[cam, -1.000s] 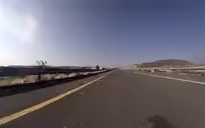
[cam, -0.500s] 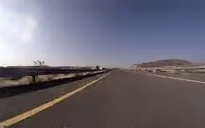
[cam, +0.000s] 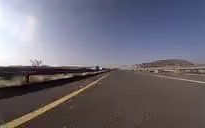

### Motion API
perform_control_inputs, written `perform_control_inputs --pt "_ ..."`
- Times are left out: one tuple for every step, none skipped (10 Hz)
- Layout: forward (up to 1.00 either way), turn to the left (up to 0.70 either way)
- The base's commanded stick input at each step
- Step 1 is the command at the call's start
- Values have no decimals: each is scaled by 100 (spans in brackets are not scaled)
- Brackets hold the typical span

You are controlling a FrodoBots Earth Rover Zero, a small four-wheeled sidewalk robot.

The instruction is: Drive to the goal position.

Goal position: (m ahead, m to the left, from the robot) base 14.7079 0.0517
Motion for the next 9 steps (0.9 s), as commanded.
perform_control_inputs --pt "85 0" --pt "85 0" --pt "85 0" --pt "85 0" --pt "85 0" --pt "85 0" --pt "85 0" --pt "85 0" --pt "85 0"
